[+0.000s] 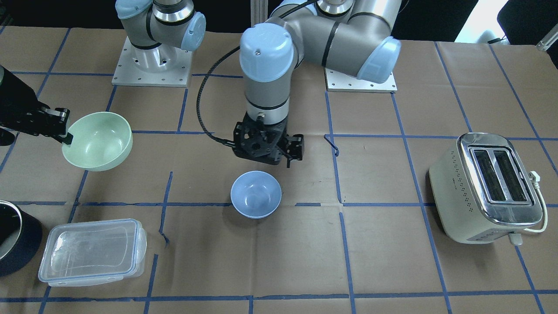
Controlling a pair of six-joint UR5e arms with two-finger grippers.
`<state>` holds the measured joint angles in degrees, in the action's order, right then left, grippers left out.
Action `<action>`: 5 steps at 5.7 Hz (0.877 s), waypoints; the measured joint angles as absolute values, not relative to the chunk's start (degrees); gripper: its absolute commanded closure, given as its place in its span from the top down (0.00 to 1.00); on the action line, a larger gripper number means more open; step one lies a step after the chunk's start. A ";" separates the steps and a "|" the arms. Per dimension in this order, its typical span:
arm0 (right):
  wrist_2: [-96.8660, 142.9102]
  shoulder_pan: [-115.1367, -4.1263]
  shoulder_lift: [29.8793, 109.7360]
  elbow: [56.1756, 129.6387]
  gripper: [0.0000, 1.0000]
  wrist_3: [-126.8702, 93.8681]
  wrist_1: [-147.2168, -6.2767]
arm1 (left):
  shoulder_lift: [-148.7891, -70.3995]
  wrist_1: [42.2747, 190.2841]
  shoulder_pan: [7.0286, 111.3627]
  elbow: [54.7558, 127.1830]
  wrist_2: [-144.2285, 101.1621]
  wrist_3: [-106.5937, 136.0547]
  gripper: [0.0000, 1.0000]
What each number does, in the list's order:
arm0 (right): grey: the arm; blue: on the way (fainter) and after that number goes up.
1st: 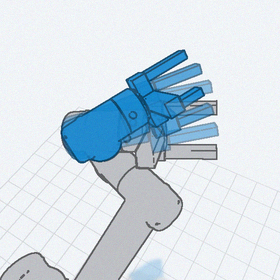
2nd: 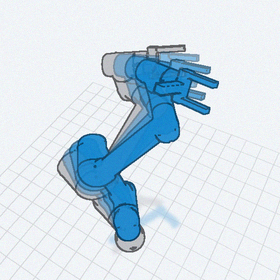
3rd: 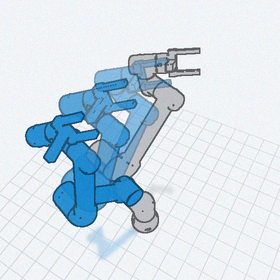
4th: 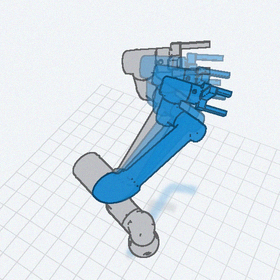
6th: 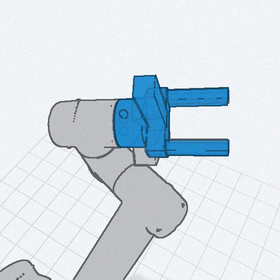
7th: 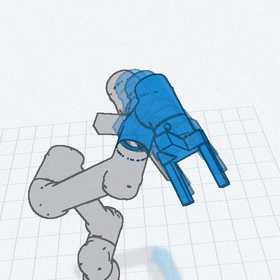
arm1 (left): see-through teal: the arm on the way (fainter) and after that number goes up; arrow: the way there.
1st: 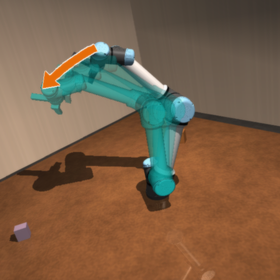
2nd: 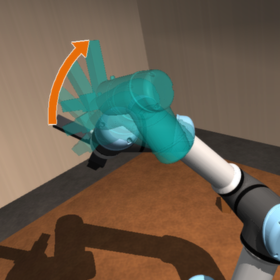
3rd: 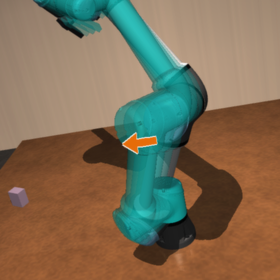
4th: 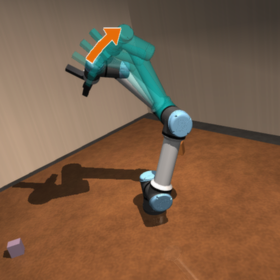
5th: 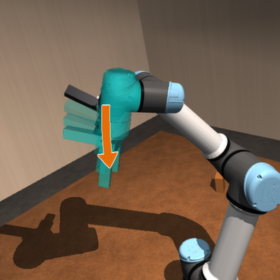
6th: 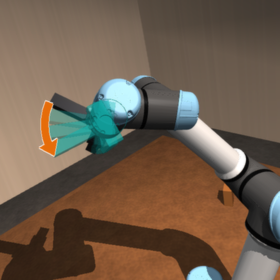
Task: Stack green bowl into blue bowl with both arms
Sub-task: 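Place blue bowl at table center with left gripper while right lifts green bowl, then carry green bowl over blue bowl with right gripper and lower it in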
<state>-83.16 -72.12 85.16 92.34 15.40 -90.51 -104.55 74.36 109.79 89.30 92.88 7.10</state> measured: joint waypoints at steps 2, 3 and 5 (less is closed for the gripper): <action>-81.96 -82.27 82.89 92.60 0.06 0.56 -96.11 | -94.48 84.23 101.28 89.19 91.53 6.58 0.98; -81.92 -88.78 80.94 92.58 0.06 -8.07 -100.41 | -91.23 87.57 97.61 89.21 91.28 6.47 0.98; -81.91 -99.91 75.10 92.23 0.06 -23.14 -111.24 | -89.61 90.14 93.30 89.19 91.06 5.85 0.98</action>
<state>-81.91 -99.91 75.10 92.23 -23.14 -111.24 -89.61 90.14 93.30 89.19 91.06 5.85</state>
